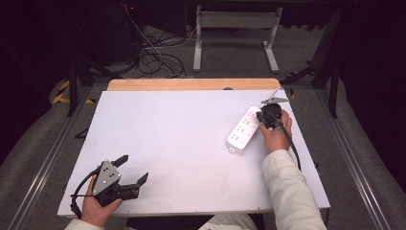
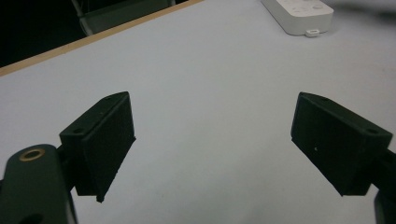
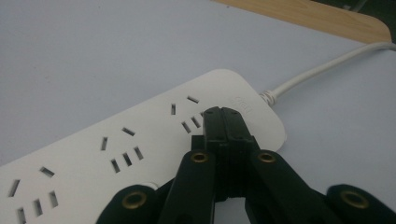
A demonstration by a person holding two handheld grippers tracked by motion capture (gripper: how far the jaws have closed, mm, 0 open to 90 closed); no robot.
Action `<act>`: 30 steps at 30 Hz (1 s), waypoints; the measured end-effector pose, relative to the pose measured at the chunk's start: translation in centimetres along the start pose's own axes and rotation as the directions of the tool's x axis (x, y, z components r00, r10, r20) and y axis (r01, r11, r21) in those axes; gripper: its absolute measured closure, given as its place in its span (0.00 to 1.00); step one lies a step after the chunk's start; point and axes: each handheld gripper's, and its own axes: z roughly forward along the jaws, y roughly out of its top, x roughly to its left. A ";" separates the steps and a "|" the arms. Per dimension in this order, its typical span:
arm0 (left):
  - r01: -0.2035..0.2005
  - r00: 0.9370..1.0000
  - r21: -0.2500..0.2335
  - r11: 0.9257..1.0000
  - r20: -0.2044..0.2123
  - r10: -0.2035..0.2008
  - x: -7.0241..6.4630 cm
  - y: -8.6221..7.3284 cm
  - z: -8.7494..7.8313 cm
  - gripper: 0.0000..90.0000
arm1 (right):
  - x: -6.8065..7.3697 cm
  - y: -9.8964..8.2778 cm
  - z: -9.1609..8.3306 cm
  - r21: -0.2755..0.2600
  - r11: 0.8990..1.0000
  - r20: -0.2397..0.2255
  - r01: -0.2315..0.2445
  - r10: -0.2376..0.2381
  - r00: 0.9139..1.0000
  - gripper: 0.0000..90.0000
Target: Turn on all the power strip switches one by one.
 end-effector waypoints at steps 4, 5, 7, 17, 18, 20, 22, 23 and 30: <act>-0.003 1.000 0.001 1.000 -0.001 0.003 0.0 0.0 0.0 0.15 | 0.0 0.1 0.0 0.009 1.000 -0.002 -0.013 0.013 1.000 1.00; -0.004 1.000 0.001 1.000 -0.001 0.004 0.0 0.0 0.0 0.15 | 0.0 0.1 0.1 0.011 1.000 -0.001 -0.012 0.012 1.000 1.00; -0.004 1.000 0.001 1.000 -0.001 0.004 0.0 0.0 0.0 0.15 | 0.0 0.1 0.1 0.013 1.000 -0.002 -0.016 0.016 1.000 1.00; -0.004 1.000 0.000 1.000 -0.001 0.004 0.0 0.0 0.0 0.15 | 0.0 0.2 0.1 0.029 0.999 -0.012 -0.034 0.035 0.999 1.00; -0.003 1.000 -0.001 1.000 0.000 0.003 0.0 0.0 0.0 0.15 | -0.1 0.2 0.1 0.029 0.999 -0.016 -0.042 0.042 0.999 1.00; 0.002 1.000 -0.001 1.000 0.002 -0.002 -0.1 0.0 0.0 0.15 | -0.2 0.2 0.1 0.027 0.998 -0.021 -0.052 0.052 0.998 1.00; 0.003 1.000 -0.001 1.000 0.002 -0.003 0.0 0.0 0.0 0.15 | -0.1 0.2 0.1 0.028 0.998 -0.017 -0.051 0.052 0.999 1.00; -0.002 1.000 0.000 1.000 0.002 0.002 0.0 0.0 0.0 0.15 | -0.1 0.2 0.1 0.030 0.998 -0.015 -0.052 0.053 0.998 1.00; -0.002 1.000 0.001 1.000 0.002 0.002 0.0 0.0 0.0 0.15 | 0.1 0.4 0.2 0.049 0.997 -0.006 -0.058 0.058 0.998 1.00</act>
